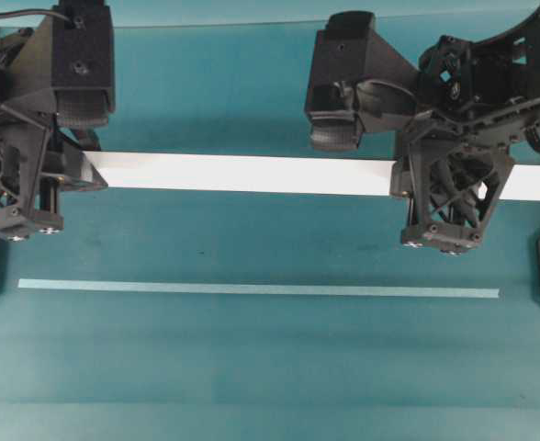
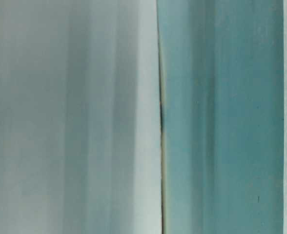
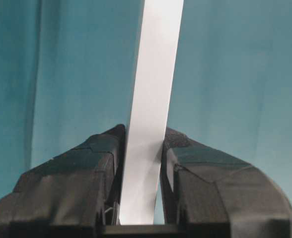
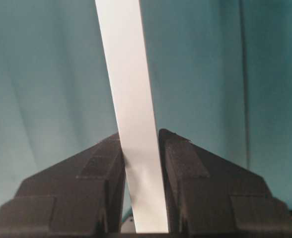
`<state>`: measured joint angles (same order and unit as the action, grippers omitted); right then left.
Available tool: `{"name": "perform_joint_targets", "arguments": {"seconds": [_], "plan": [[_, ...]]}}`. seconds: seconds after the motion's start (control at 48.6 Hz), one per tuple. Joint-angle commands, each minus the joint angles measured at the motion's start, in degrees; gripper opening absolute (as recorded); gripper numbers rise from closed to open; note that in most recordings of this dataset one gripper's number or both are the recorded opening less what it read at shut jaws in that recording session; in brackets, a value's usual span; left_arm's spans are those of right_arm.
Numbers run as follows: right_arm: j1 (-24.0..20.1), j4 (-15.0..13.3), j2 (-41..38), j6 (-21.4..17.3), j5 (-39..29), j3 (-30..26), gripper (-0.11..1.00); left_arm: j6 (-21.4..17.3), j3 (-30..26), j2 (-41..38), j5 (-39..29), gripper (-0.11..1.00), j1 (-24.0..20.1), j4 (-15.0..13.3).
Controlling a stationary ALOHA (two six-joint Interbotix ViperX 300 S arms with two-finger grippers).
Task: Lift a wooden board with both hands.
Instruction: 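Lower the held board with both grippers back toward the table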
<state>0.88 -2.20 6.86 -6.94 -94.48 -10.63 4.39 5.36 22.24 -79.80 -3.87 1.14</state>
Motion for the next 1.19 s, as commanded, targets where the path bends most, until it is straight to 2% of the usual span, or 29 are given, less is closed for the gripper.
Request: {"name": "perform_joint_targets", "arguments": {"seconds": [0.0, 0.473, 0.596, 0.781, 1.028, 1.172], "plan": [[-0.18, -0.44, 0.62, -0.35, 0.09, -0.7, 0.22, 0.35, -1.58, 0.53, 0.18, 0.18, -0.62, 0.09], [0.0, -0.62, 0.44, -0.35, 0.09, -0.35, 0.22, 0.35, -1.23, 0.53, 0.26, 0.18, -0.62, 0.09], [0.18, -0.62, 0.18, -0.26, 0.35, 1.93, 0.22, 0.35, 0.09, 0.53, 0.62, 0.18, -0.62, 0.09], [0.18, -0.62, 0.18, -0.09, 4.66, 8.53, 0.22, 0.79, 6.5, 0.88, 3.78, 0.18, -0.62, 0.09], [0.26, -0.62, 0.62, 0.0, 10.99, 16.61, 0.22, 1.14, 16.96, 1.58, 14.68, 0.18, -0.53, 0.09], [0.62, -0.62, 0.53, 0.0, 15.73, 22.41, 0.22, 1.14, 21.01, 1.23, 18.19, 0.18, -0.53, 0.09]]}}
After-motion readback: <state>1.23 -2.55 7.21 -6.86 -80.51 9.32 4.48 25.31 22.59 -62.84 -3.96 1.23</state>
